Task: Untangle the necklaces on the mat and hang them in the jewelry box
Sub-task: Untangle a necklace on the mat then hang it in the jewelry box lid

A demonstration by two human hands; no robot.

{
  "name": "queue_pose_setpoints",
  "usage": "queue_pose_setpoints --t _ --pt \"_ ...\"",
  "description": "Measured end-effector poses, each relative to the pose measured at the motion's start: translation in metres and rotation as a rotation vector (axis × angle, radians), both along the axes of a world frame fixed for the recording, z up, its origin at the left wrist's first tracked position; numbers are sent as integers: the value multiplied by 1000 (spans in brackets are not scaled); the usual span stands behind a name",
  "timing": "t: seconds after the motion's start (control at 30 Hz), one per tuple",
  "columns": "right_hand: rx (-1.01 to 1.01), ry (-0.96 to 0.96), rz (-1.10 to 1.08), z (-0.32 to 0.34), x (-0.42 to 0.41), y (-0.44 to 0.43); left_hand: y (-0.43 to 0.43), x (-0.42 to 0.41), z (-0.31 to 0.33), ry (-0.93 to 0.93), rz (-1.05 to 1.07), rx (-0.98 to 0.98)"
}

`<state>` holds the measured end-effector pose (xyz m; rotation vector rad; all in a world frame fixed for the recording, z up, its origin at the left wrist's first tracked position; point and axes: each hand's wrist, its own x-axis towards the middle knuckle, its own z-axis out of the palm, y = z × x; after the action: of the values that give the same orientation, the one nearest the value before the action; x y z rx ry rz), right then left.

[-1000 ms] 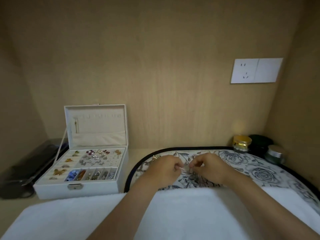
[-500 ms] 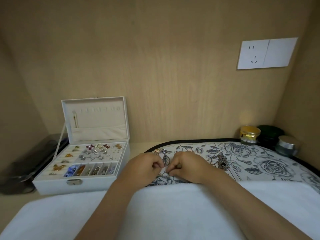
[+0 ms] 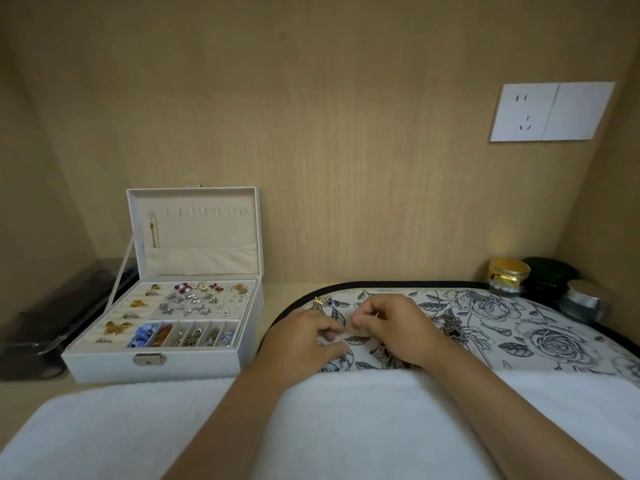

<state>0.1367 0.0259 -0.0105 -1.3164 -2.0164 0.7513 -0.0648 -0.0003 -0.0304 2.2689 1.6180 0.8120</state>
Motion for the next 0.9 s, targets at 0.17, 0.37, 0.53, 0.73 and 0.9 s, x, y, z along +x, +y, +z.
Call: queue_pose_setpoints --t 0.17,0.37,0.53,0.73,0.9 --pt "-108 373 -5 2 -6 2 3 5 5 -412 -14 -135" --pt "-266 605 -11 5 -5 1 -3 4 14 -554 14 -215" --pt "-319 571 32 6 -6 -1 -4 11 24 -722 85 -191" --pt "-356 419 175 12 -12 -10 -10 16 36 -882 -8 -255" --pt "-274 335 203 20 -13 -11 -10 9 45 -931 -54 -290"
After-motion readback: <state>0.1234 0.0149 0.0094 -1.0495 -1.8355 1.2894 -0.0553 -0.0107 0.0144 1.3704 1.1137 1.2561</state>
